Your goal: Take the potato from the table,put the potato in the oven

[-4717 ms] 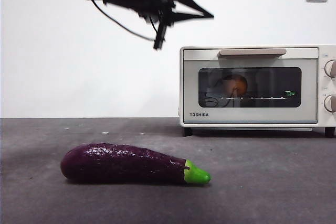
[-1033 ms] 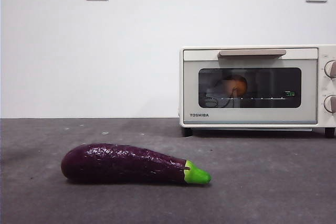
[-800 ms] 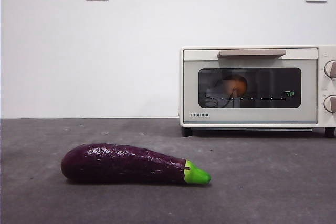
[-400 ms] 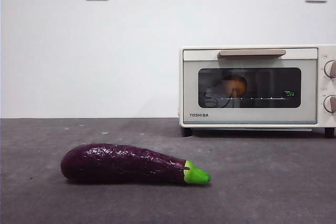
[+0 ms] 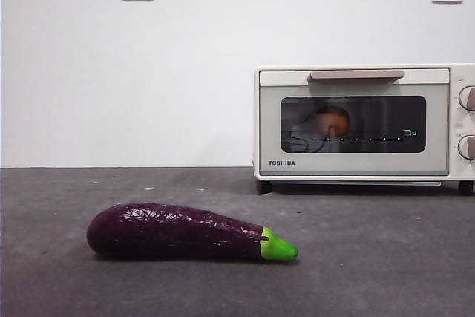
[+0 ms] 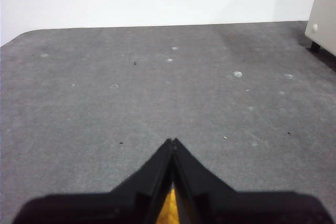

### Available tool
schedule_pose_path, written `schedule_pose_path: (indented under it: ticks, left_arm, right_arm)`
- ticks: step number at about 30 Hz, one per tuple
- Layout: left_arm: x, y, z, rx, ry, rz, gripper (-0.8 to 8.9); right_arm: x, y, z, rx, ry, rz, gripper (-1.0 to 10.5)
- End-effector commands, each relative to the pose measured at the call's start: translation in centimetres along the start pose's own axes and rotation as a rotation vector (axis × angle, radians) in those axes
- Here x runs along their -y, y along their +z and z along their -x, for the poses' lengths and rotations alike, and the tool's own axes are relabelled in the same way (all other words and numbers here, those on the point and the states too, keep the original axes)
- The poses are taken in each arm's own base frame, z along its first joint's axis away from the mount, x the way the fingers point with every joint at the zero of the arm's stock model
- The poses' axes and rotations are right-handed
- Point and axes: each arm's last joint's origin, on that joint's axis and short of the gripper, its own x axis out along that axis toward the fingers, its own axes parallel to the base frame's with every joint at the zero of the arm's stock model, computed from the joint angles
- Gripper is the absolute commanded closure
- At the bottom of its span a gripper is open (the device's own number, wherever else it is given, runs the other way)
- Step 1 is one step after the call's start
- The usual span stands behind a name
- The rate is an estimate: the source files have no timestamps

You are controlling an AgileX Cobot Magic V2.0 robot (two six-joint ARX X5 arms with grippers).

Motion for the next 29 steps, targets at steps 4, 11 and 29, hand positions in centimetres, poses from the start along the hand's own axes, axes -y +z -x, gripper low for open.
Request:
schedule_pose_path:
  ticks: [4,11,29]
  left_arm:
    - [0.0,-0.2,-0.1,-0.004,0.002,0.011,8.17]
    - [0.0,-0.3,-0.2,-0.011,0.002,0.011,8.17]
    - [0.0,-0.3,-0.2,-0.013,0.002,0.011,8.17]
  right_arm:
    - [0.0,-0.2,0.0,-0.019,-0.002,-0.004,9.5]
    - [0.0,-0.2,0.0,-0.019,-0.002,-0.004,9.5]
    - [-0.7,-0.2,-3.2,0.073,-0.038,0.13,9.5]
